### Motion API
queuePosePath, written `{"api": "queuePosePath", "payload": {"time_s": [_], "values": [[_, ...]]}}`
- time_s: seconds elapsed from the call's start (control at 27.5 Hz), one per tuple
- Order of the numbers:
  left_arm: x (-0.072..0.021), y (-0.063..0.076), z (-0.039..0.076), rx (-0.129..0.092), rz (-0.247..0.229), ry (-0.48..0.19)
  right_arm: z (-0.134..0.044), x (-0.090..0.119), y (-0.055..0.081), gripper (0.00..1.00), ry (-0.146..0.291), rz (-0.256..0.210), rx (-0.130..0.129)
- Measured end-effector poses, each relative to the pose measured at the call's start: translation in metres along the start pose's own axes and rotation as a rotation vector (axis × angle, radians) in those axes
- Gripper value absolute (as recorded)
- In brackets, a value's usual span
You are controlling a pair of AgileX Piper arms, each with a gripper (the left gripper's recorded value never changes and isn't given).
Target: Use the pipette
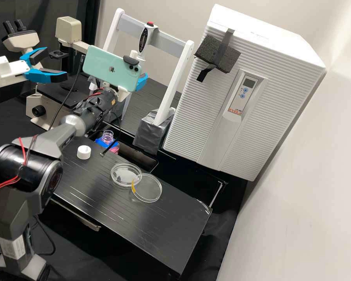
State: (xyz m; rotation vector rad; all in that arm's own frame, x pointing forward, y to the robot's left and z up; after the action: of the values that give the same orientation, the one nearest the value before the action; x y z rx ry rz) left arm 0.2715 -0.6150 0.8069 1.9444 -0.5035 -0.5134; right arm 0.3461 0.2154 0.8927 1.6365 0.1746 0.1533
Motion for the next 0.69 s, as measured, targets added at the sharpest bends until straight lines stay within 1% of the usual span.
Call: {"api": "queuePosePath", "payload": {"time_s": [0.04, 0.07, 0.11, 0.15, 0.18, 0.22, 0.25, 0.29, 0.33, 0.36, 0.4, 0.44, 0.47, 0.54, 0.58, 0.62, 0.65, 0.69], "values": [[-0.0044, -0.001, 0.001, 0.013, 0.003, 0.026, 0.003, -0.009, 0.002, 1.0, 0.008, 0.02, -0.001], [-0.0078, -0.003, 0.0, 0.012, 0.003, 0.05, 0.006, -0.015, 0.002, 1.0, 0.011, 0.035, -0.001], [-0.0115, -0.004, 0.0, 0.019, 0.003, 0.074, 0.006, -0.022, 0.004, 1.0, 0.021, 0.056, -0.002], [-0.0145, -0.006, 0.001, 0.027, 0.001, 0.089, 0.008, -0.03, 0.006, 1.0, 0.03, 0.083, 0.0], [-0.0194, -0.008, 0.001, 0.044, -0.004, 0.119, 0.01, -0.041, 0.009, 1.0, 0.043, 0.124, 0.001], [-0.0223, -0.009, 0.002, 0.053, -0.005, 0.137, 0.012, -0.047, 0.01, 1.0, 0.047, 0.15, -0.001], [-0.0259, -0.011, 0.002, 0.058, -0.011, 0.158, 0.015, -0.055, 0.011, 1.0, 0.05, 0.187, -0.011], [-0.03, -0.013, 0.001, 0.068, -0.02, 0.184, 0.019, -0.062, 0.011, 1.0, 0.049, 0.223, -0.03], [-0.0336, -0.016, 0.002, 0.078, -0.029, 0.201, 0.021, -0.069, 0.012, 1.0, 0.047, 0.256, -0.035], [-0.0402, -0.019, 0.002, 0.1, -0.044, 0.231, 0.026, -0.079, 0.011, 1.0, 0.041, 0.294, -0.047], [-0.0442, -0.019, 0.003, 0.109, -0.047, 0.246, 0.031, -0.087, 0.009, 1.0, 0.035, 0.323, -0.06], [-0.0512, -0.022, 0.004, 0.122, -0.056, 0.278, 0.038, -0.097, 0.006, 1.0, 0.025, 0.355, -0.078], [-0.0558, -0.023, 0.004, 0.139, -0.058, 0.295, 0.042, -0.102, 0.004, 1.0, 0.017, 0.37, -0.086], [-0.0634, -0.026, 0.006, 0.17, -0.051, 0.312, 0.05, -0.112, 0.001, 1.0, -0.01, 0.402, -0.091], [-0.0696, -0.027, 0.006, 0.191, -0.032, 0.323, 0.055, -0.118, -0.003, 1.0, -0.022, 0.413, -0.099], [-0.0736, -0.027, 0.006, 0.195, -0.015, 0.338, 0.06, -0.122, -0.006, 1.0, -0.031, 0.419, -0.109], [-0.0804, -0.028, 0.005, 0.197, 0.027, 0.365, 0.063, -0.126, -0.008, 1.0, -0.033, 0.429, -0.121], [-0.0847, -0.028, 0.004, 0.191, 0.042, 0.39, 0.068, -0.13, -0.011, 1.0, -0.04, 0.434, -0.131]]}}
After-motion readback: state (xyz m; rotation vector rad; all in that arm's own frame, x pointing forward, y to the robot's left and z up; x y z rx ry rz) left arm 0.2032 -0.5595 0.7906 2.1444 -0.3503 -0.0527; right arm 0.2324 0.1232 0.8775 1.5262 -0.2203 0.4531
